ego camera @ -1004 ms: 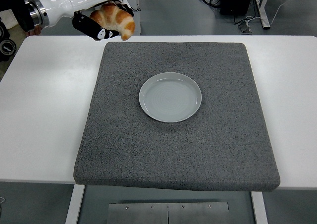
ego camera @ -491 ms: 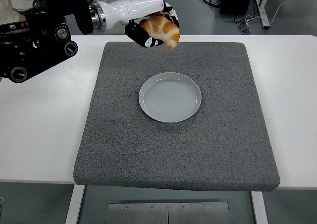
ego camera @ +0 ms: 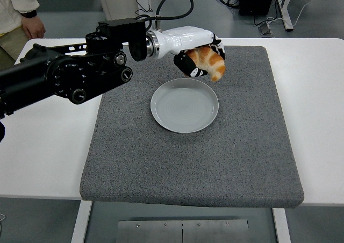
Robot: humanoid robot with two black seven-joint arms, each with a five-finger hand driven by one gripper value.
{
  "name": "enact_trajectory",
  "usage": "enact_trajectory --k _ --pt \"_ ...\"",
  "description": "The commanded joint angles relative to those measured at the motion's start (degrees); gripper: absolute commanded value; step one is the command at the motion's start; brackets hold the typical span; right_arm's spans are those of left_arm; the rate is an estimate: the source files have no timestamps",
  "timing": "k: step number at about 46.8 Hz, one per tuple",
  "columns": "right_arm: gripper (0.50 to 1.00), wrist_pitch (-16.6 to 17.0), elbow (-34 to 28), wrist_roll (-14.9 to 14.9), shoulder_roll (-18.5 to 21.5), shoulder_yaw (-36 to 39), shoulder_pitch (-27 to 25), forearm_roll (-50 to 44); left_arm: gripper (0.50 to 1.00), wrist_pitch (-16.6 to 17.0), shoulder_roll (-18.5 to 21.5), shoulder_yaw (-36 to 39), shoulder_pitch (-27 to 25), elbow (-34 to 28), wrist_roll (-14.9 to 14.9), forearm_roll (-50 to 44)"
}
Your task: Place the bread on the plate
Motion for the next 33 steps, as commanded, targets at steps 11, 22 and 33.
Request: enact_trajectory --k 11,22,33 --pt "1.0 -0.01 0.0 0.0 0.0 0.0 -0.01 0.0 0.5 2.26 -2.56 1.56 4.02 2.57 0.0 1.94" --pt "1.0 -0.01 0.0 0.0 0.0 0.0 -0.01 0.0 0.5 3.41 -2.82 2.0 7.01 3.71 -0.09 2.72" --pt "1.0 0.07 0.0 0.0 0.0 0.0 -0.01 0.0 0.5 4.2 -3.35 2.0 9.38 4.07 0.0 3.69"
